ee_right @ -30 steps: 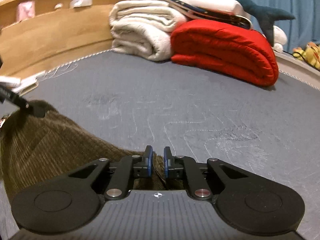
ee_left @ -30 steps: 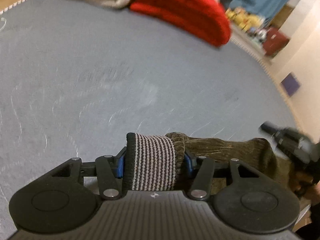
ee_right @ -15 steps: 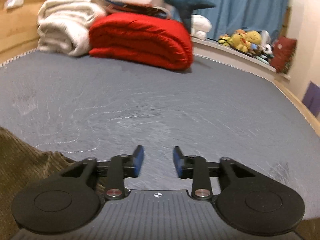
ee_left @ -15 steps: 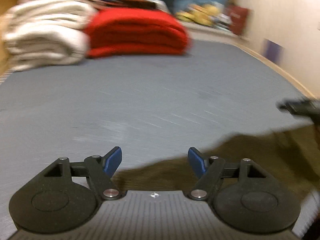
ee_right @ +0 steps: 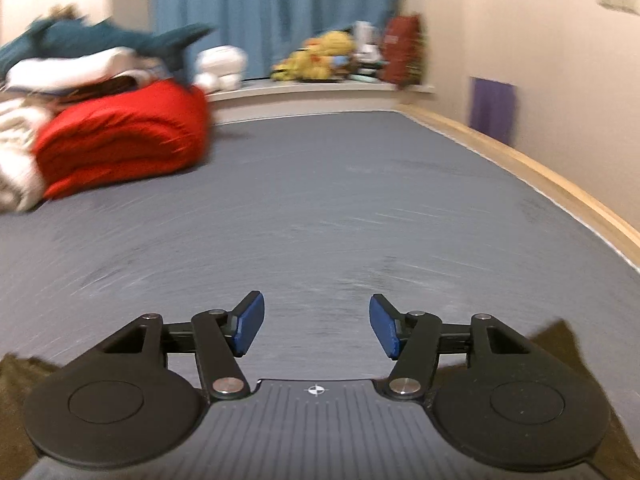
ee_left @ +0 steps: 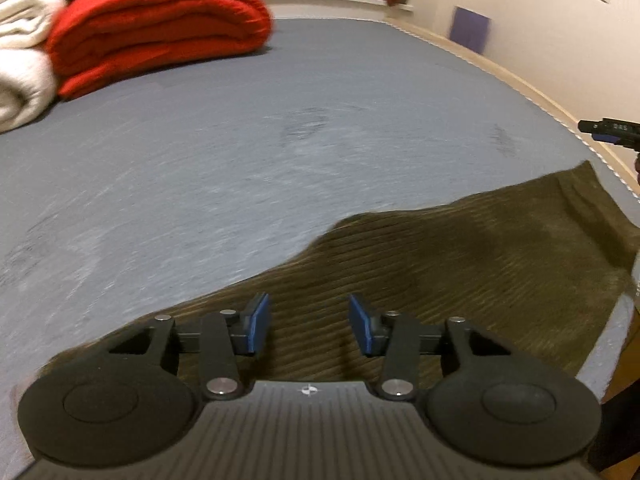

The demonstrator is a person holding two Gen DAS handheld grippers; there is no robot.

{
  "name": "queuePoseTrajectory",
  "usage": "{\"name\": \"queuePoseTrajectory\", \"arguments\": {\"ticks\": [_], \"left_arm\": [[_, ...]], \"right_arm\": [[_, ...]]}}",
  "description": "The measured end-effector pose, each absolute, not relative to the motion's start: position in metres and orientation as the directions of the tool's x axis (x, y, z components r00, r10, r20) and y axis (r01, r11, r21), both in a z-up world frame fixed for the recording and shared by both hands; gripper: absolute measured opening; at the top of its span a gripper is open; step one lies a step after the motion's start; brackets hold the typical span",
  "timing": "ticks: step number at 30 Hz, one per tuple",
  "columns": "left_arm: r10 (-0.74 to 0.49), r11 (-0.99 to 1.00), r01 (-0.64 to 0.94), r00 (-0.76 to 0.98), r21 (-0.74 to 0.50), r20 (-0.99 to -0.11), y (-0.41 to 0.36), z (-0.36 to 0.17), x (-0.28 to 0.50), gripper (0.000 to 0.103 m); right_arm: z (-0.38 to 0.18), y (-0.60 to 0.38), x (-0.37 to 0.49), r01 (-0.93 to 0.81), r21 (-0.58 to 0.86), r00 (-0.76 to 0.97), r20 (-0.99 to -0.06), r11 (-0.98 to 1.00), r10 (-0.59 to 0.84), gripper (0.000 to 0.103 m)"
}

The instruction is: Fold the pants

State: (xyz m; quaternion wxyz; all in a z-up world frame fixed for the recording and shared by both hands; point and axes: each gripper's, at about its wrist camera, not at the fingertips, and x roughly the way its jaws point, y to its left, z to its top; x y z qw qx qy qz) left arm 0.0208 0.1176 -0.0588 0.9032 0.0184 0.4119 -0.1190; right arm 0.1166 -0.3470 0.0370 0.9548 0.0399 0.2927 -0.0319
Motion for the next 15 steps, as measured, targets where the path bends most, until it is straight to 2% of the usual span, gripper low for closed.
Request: {"name": "queuePoseTrajectory", "arguments": {"ticks": [9, 13, 15], "left_arm": [[-0.236, 0.953, 0.297, 0.611, -0.058, -0.756, 0.045, -0.074, 0.065, 0.039], [-0.151, 0.962, 0.273, 0.569, 0.013, -0.808, 0.026, -0.104, 0.089, 0.038], [-0.123, 0.961, 0.27, 0.588, 0.051, -0.799, 0.018, -0.107, 0.093, 0.041]], "right_arm": [[0.026, -0.477, 0.078, 0.356, 0.133, 0.779, -0.589, 0.925, -0.216, 0.061], [0.014, -0.524, 0.05, 0.442, 0.14, 0.741, -0.614, 0.886, -0.273, 0.064], [0.002, -0.549, 0.037, 0.493, 0.147, 0.708, -0.64, 0.858, -0.297, 0.064]]}}
